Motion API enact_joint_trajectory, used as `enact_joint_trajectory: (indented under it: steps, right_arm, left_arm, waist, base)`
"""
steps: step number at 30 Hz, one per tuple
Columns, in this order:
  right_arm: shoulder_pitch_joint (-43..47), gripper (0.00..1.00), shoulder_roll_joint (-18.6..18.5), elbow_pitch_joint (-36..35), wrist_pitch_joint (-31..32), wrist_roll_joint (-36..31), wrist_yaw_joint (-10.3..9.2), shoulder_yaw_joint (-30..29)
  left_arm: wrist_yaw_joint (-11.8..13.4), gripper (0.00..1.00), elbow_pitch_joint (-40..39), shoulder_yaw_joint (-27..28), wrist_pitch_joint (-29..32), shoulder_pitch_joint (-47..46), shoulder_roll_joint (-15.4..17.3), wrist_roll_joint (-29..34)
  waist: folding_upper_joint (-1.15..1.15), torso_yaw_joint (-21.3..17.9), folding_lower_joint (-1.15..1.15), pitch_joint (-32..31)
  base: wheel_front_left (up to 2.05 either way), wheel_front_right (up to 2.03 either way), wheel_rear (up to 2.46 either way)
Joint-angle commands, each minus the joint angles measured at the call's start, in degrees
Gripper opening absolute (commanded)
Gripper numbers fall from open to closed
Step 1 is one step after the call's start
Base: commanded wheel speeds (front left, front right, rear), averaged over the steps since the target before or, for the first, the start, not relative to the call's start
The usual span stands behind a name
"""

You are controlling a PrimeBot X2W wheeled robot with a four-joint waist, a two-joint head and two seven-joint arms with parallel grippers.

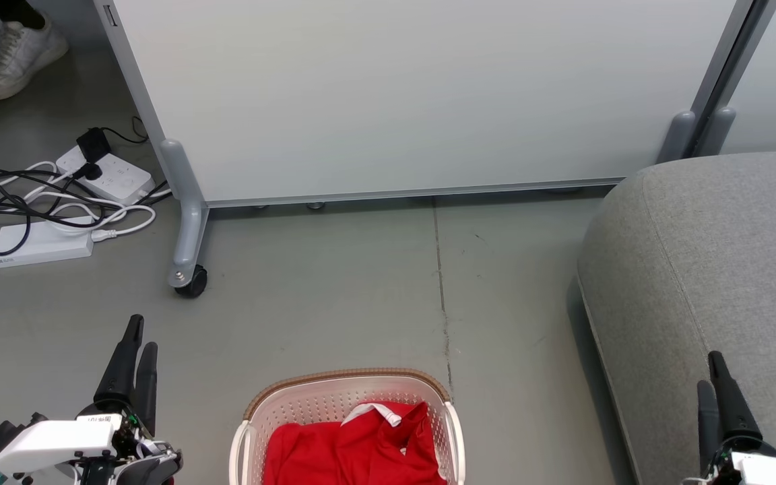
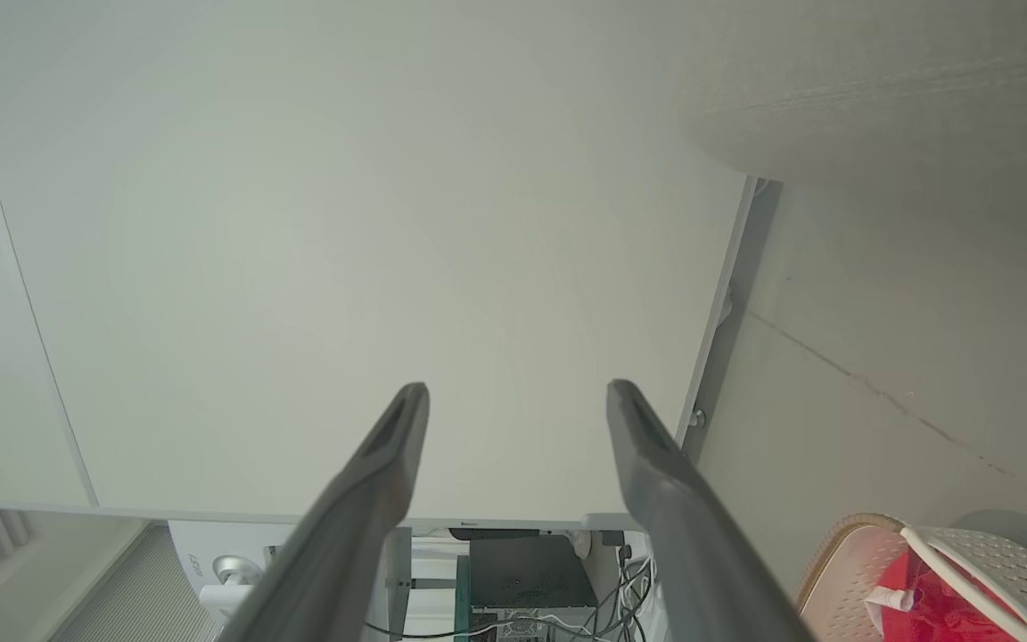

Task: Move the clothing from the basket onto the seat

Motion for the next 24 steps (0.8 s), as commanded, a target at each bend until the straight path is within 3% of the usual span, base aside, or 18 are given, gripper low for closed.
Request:
enact_joint_trajectory:
  steps: [1,13,24]
  right_arm:
    - [-1.57,1.00,-0.22,-0.70,-0.09,-1.65,0.03,-1.02]
    - [-4.38,1.00,0.67,-0.58,-0.14,-12.27,0.05,-4.47]
    - [-7.65,1.00,1.00,-2.33,-0.19,-27.33,0.06,-5.50]
  left_arm:
    - [-0.03,1.00,-1.42,-0.34,-0.77,-0.94,0.77,-0.09]
    - [-0.04,1.00,-3.46,-0.38,-4.88,-0.53,0.90,3.02]
    - [-0.05,1.00,-4.60,-1.25,-8.53,0.11,1.01,8.17]
  waist:
    - [0.00,0.05,0.00,-0.06]
    - [0.00,0.60,0.00,-0.28]
    - [0.00,1.48,0.00,-0.35]
  base:
    - [0.00,0.00,0.00]
    - [0.00,0.00,0.00]
    - [0.00,0.00,0.00]
